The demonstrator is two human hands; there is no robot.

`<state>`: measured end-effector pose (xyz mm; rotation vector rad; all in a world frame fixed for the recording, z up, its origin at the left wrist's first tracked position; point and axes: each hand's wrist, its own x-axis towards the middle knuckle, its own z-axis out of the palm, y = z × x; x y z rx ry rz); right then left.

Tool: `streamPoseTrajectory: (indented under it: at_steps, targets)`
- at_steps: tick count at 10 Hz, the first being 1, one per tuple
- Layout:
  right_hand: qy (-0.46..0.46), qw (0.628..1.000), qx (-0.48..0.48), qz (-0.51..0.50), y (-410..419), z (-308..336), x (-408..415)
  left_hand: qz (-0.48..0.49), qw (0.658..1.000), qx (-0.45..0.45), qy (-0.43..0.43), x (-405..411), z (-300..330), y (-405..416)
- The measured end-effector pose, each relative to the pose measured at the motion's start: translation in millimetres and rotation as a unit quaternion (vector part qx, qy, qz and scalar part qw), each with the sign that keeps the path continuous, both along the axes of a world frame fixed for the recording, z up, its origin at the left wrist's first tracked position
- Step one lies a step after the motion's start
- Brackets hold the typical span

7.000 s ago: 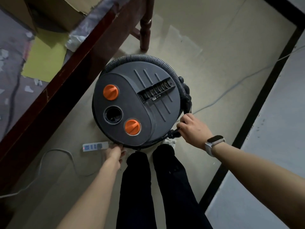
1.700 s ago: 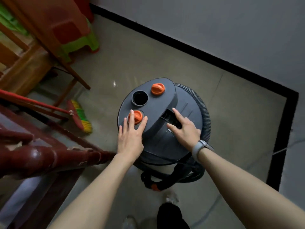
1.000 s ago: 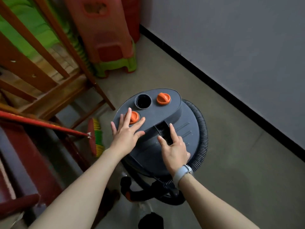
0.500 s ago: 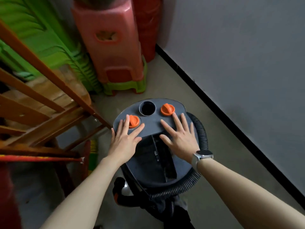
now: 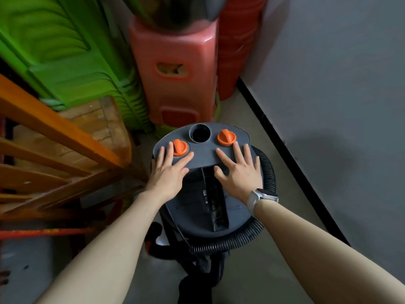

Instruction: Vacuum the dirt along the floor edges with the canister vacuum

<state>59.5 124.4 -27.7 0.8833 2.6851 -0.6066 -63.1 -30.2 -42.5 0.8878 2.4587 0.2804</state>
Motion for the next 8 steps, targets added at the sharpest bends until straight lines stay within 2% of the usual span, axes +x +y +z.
streamPoseTrajectory:
  at_steps: [3,6,7,8]
  targets:
    - [-0.009,1.0,0.003,0.02,49.9,-1.9,-82.6,0.014,1.0,0.008,-0.014,-76.7,2.1,44.7]
    - [-0.016,0.999,-0.034,0.037,57.0,-1.8,-90.3,0.013,1.0,-0.016,-0.006,-86.7,2.6,47.5]
    - [-0.01,0.985,-0.173,0.016,71.2,19.5,-90.4,0.062,0.996,-0.037,-0.045,-79.9,13.7,55.0]
    - [0.175,0.927,-0.31,-0.121,97.3,72.9,-87.2,0.12,0.991,-0.054,-0.038,-59.1,25.3,69.5]
